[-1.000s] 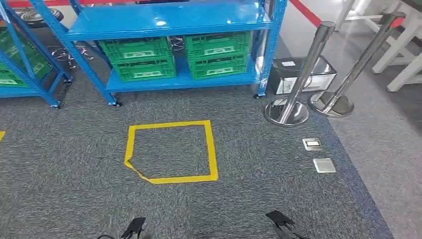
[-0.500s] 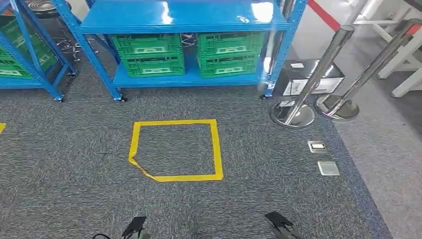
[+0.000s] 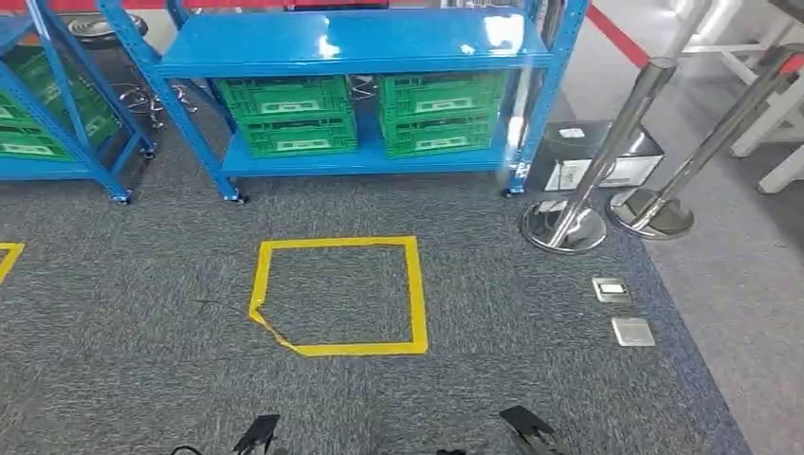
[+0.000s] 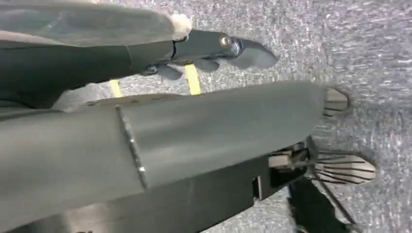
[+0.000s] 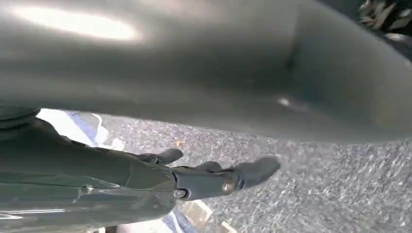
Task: Take the parts from the cabinet and place them on the table.
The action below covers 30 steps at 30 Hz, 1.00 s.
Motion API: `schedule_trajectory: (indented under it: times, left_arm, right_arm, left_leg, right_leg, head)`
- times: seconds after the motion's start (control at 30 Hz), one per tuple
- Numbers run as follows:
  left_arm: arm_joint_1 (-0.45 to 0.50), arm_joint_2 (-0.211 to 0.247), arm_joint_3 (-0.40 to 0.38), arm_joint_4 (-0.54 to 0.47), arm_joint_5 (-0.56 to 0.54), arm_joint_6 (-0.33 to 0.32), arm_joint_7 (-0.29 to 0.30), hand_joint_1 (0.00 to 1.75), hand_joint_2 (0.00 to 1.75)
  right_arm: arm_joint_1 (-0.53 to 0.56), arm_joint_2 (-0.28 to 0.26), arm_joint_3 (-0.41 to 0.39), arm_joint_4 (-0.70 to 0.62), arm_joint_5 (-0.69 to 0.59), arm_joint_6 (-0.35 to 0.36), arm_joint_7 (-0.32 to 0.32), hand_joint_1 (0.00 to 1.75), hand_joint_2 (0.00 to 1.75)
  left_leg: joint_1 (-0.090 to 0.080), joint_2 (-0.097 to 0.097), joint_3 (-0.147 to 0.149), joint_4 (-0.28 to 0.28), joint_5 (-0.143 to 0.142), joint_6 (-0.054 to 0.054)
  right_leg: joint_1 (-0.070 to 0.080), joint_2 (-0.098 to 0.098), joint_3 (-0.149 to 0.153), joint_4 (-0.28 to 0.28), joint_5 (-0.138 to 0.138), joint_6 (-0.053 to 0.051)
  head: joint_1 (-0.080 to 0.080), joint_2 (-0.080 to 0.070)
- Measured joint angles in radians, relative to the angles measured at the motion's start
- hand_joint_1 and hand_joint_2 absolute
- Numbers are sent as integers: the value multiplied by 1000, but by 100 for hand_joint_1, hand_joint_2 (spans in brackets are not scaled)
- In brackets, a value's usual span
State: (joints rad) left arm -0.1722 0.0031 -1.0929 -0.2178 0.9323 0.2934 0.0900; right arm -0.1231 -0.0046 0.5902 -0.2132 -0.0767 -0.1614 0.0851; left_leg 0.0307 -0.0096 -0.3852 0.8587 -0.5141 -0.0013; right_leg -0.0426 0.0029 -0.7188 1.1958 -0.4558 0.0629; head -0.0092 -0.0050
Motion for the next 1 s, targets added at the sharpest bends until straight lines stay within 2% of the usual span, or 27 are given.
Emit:
schedule_trajectory:
  times: [0.07, 0.1, 0.13, 0.17, 0.2, 0.23, 0.27, 0.3, 0.33, 0.37, 0.4, 0.43, 0.47, 0.5, 0.53, 0.57, 0.6, 0.63, 0.67, 0.7, 0.73, 0.8, 0.83, 0.87, 0.93, 0.97, 1.0]
  left_arm:
    - [3, -1, 0, 0, 0, 0, 2, 0, 0]
    - [4, 3, 0, 0, 0, 0, 2, 0, 0]
    - [0, 6, 0, 1, 0, 0, 2, 0, 0]
    - [-3, 7, 0, 0, 0, 0, 2, 0, 0]
    - [-4, 7, 0, 0, 0, 0, 3, 0, 0]
    - [-4, 8, 0, 0, 0, 0, 3, 0, 0]
    - [-6, 7, 0, 0, 0, 0, 2, 0, 0]
    - [-9, 5, 0, 0, 0, 0, 2, 0, 0]
    - [-12, 5, 0, 0, 0, 0, 2, 0, 0]
    - [-14, 4, 0, 0, 0, 0, 1, 0, 0]
    - [-13, 4, 0, 0, 0, 0, 0, 0, 0]
    - [-10, 4, 0, 0, 1, 0, 0, 0, 0]
    - [-8, 4, 0, 0, 2, 0, -2, 0, 0]
    - [-6, 4, 0, 0, 2, 1, -4, 0, 0]
    - [-4, 4, 0, 0, 2, 2, -7, 0, 0]
    - [-4, 5, 0, 0, 2, 3, -9, 0, 0]
    - [-3, 7, 0, 0, 2, 4, -10, 0, 0]
    - [-2, 9, 0, 0, 2, 5, -10, 0, 0]
    - [3, 11, 0, 0, 1, 5, -11, 0, 0]
    - [8, 10, 0, 0, 1, 5, -11, 0, 0]
    - [8, 9, 0, 0, 1, 6, -12, 0, 0]
    - [1, 5, 0, 0, 3, 6, -13, 0, 0]
    - [-4, 6, 0, 0, 2, 9, -13, 0, 0]
    - [-8, 5, 0, 0, 2, 10, -13, 0, 0]
    - [-12, 5, 0, 0, 2, 10, -13, 0, 0]
    - [-11, 3, 0, 0, 2, 10, -13, 0, 0]
    - [-8, 3, 0, 0, 0, 10, -13, 0, 0]
  right_arm:
    - [0, -2, 1, 0, 0, -2, 0, 0, 0]
    - [0, -2, 2, 0, 0, -2, -1, 0, 0]
    - [-2, 0, 2, 0, 0, -1, -1, 0, 0]
    - [-5, 0, 2, -1, 0, -1, -2, 0, 0]
    - [0, 1, 2, -2, 0, 0, -3, 0, 0]
    - [1, 1, 2, -1, 0, 0, -2, 0, 0]
    - [1, 0, 2, -1, 0, -2, -2, 0, 0]
    - [1, 0, 2, -1, 0, -3, -3, 0, 0]
    - [0, 0, 2, -1, 0, -2, -3, 0, 0]
    - [0, 0, 2, -1, -1, -2, -4, 0, 0]
    - [0, 0, 2, -1, -5, -2, -4, 0, 0]
    - [2, 0, 2, -1, -6, -2, -4, 0, 0]
    - [3, 0, 3, -1, -6, -2, -4, 0, 0]
    - [4, 0, 3, -1, -7, -2, -4, 0, 0]
    - [4, 0, 3, 0, -7, -3, -4, 0, 0]
    - [4, 0, 3, 0, -7, -3, -4, 0, 0]
    - [4, 0, 3, 0, -7, -3, -4, 0, 0]
    - [7, 0, 4, 0, -8, -3, -4, 0, 0]
    - [7, 1, 5, 0, -10, -3, -4, 0, 0]
    - [7, 1, 6, 0, -11, -4, -4, 0, 0]
    - [7, 1, 6, 0, -11, -3, -4, 0, 0]
    - [3, -3, 6, 0, -15, -4, -5, 0, 0]
    - [0, -3, 6, 0, -15, -5, -5, 0, 0]
    - [-5, -3, 6, 0, -15, -5, -6, 0, 0]
    - [-7, -3, 8, 0, -16, -3, -6, 0, 0]
    - [-4, -3, 8, 0, -16, -3, -7, 0, 0]
    - [-2, -3, 8, 0, -16, -3, -6, 0, 0]
  left_leg:
    - [18, -4, 33, 3, -28, -26]
    - [20, -2, 43, 6, -43, -40]
    - [20, -2, 47, 9, -50, -50]
    - [13, -1, 44, 7, -59, -57]
    - [17, 0, 63, -2, -66, -59]
    - [17, -1, 68, 10, -61, -62]
    - [23, -2, 40, 62, -37, -68]
    - [23, 4, -4, 149, -1, -69]
    - [21, 7, -64, 243, 11, -67]
    - [16, 8, -131, 328, -3, -70]
    - [9, 8, -190, 386, -51, -63]
    - [3, 8, -232, 408, -110, -57]
    - [-4, 8, -263, 403, -159, -48]
    - [-13, 8, -284, 377, -188, -36]
    - [-24, 8, -296, 324, -180, -19]
    - [-35, 7, -300, 250, -132, -1]
    - [-47, 4, -299, 164, -14, 21]
    - [-62, 0, -299, 77, 160, 44]
    - [-64, -18, -296, 68, 205, 40]
    - [-60, -16, -286, 83, 204, 27]
    - [-63, -17, -286, 93, 189, 21]
    - [-59, -16, -280, 93, 170, 27]
    - [-57, -17, -266, 90, 163, 29]
    - [-57, -16, -259, 89, 157, 33]
    - [-58, -15, -247, 89, 142, 37]
    - [-60, -15, -237, 89, 134, 37]
    - [-61, -16, -224, 89, 126, 36]
  right_leg:
    - [-16, -5, 80, -182, 64, 38]
    - [-17, -10, 95, -215, 86, 48]
    - [-7, -9, 77, -211, 53, 29]
    - [-4, -8, 96, -198, 43, 0]
    - [-6, -3, 98, -193, 30, -12]
    - [-5, -2, 105, -190, 15, -20]
    - [-4, 4, 123, -186, 2, -28]
    - [-3, 3, 134, -193, -7, -35]
    - [-2, 2, 151, -199, -15, -37]
    - [-2, 1, 171, -205, -20, -38]
    - [1, -1, 197, -218, -26, -39]
    - [5, 1, 225, -234, -34, -41]
    - [8, 6, 253, -251, -42, -43]
    - [13, 11, 281, -268, -50, -45]
    - [18, 15, 310, -284, -59, -47]
    - [25, 19, 335, -297, -70, -49]
    - [30, 20, 357, -305, -84, -51]
    - [33, 21, 356, -307, -100, -49]
    - [39, 30, 380, -302, -116, -45]
    - [42, 32, 372, -305, -132, -43]
    - [38, 33, 379, -309, -142, -43]
    - [37, 29, 403, -318, -159, -36]
    - [34, 17, 395, -284, -178, -31]
    - [35, 9, 354, -205, -211, -26]
    - [36, 5, 224, 9, -289, -21]
    - [36, 5, 178, 70, -296, -21]
    - [37, 5, 154, 78, -269, -23]
  head:
    - [1, 0]
    - [7, 0]
    - [14, 0]
    - [11, 0]
    - [-1, 0]
    - [-4, 0]
    - [-9, 0]
    - [-17, 0]
    - [-24, 0]
    - [-27, 0]
    - [-35, 0]
    - [-42, 0]
    - [-45, 0]
    - [-52, 0]
    - [-57, 0]
    - [-64, 0]
    - [-72, 0]
    - [-74, 0]
    - [-68, 0]
    - [-64, 0]
    - [-61, 0]
    - [-62, 0]
    - [-56, 0]
    - [-51, 0]
    - [-39, 0]
    - [-37, 0]
    - [-32, 0]
